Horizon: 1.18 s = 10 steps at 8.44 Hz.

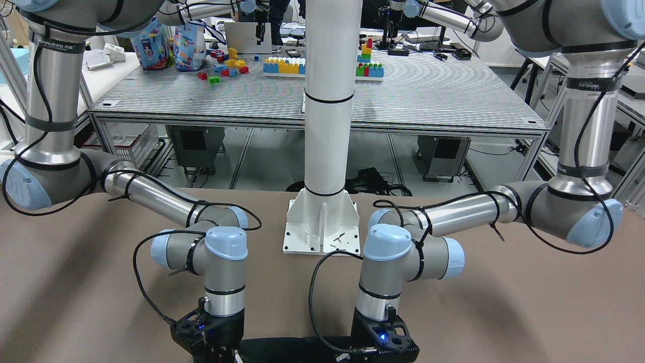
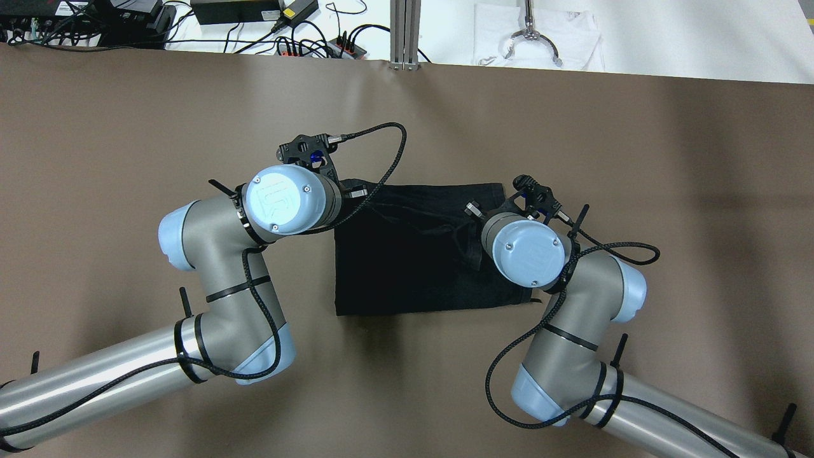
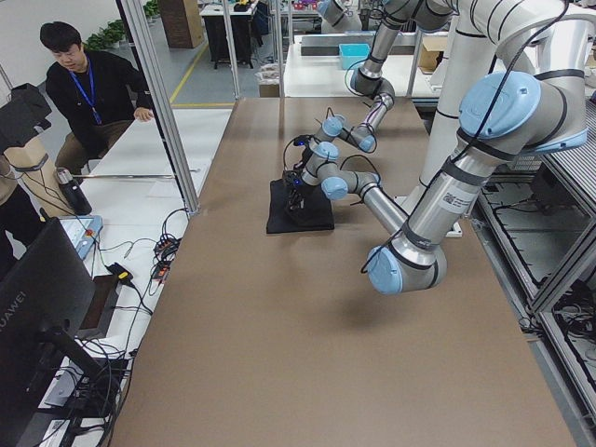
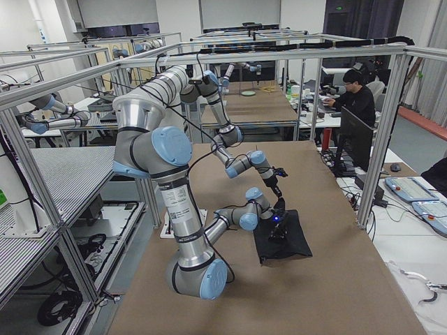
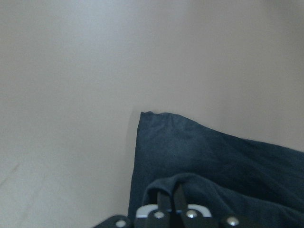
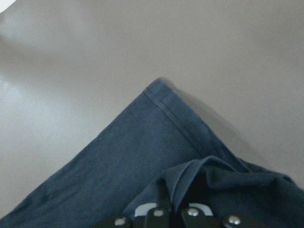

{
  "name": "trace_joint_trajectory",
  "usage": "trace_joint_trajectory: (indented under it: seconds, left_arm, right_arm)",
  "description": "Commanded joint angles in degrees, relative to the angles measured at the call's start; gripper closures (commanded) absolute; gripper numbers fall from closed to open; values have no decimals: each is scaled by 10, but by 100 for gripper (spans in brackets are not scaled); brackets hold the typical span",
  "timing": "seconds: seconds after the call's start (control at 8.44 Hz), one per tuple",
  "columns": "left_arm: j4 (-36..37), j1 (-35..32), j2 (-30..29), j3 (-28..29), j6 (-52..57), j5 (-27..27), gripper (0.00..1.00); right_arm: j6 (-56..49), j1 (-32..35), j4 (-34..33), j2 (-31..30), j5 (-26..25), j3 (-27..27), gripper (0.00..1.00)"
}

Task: Fold clothes
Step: 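Lift the near edge with both grippers and fold it toward the far edge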

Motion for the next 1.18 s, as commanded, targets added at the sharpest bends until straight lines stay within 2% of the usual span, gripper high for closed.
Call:
trace_joint_trajectory:
  seconds: [0.0,0.12,0.24,0.47,0.59,0.71,0.83,0.95,1.07]
  left_arm:
    - [-61,-14,-17,75,44,4,0]
    - [-92,-27,-16,57,44,-4,0]
    - [-94,-35,-13,51,45,-41,0]
    - [-101,-36,1,50,45,-48,0]
    - [-101,-36,6,51,46,-47,0]
    - [-101,-36,8,51,46,-47,0]
    - [-101,-36,8,52,46,-46,0]
    - [-101,-36,8,53,46,-46,0]
    - [-101,-36,9,52,46,-46,0]
  right_arm:
    - [-120,26,70,18,2,-72,8]
    - [-125,49,68,19,48,-39,7]
    - [-124,72,64,2,129,8,6]
    - [-78,46,74,-23,138,46,6]
    - [-2,5,74,-23,88,42,7]
    - [44,-43,73,-23,-15,37,10]
    - [60,-70,73,-22,-88,37,21]
    - [69,-72,72,-23,-95,35,42]
    - [73,-72,71,-24,-95,29,51]
